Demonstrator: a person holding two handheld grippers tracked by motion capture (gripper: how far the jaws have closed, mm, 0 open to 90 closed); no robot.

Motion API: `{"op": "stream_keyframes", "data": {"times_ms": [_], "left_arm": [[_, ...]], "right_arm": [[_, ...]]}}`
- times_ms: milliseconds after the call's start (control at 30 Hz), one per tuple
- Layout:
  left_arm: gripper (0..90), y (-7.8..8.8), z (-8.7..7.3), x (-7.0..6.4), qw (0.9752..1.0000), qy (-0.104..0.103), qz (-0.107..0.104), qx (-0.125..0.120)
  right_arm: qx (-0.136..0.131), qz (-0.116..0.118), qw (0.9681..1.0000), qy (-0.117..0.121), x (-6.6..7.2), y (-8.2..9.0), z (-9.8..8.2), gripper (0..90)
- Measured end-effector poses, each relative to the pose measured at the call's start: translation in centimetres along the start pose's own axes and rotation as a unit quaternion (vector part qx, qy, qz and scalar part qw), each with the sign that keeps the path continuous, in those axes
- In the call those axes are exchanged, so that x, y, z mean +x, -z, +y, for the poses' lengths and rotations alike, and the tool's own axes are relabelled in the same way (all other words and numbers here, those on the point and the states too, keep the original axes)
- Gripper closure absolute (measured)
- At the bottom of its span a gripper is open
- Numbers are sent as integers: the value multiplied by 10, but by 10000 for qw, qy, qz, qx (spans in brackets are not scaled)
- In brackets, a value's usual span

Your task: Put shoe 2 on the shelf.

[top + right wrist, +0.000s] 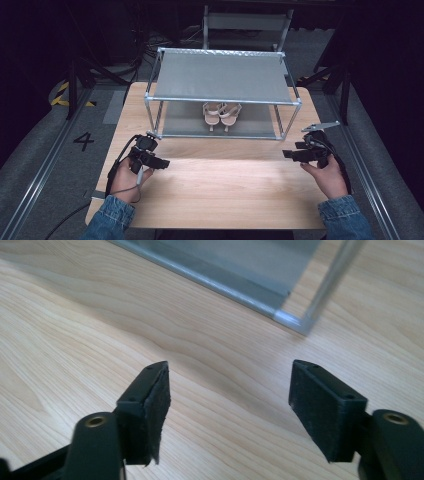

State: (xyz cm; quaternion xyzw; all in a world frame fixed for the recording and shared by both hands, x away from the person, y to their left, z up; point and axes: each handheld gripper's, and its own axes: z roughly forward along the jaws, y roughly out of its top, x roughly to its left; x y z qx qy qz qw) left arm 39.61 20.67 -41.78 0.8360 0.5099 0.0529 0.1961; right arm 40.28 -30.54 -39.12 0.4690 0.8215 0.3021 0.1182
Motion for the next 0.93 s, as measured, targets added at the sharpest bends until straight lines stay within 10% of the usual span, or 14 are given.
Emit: {"op": "stream_keyframes", "data": {"times_ms": [533, 933], "left_arm": [[306, 3, -11, 32, 9990, 321, 193, 232], [306, 2, -10, 33, 9989, 330, 180, 269]], "right_arm": [[775, -320, 9953, -476, -51, -14, -37, 329], [816, -389, 9945, -529, -55, -17, -40, 326]]}}
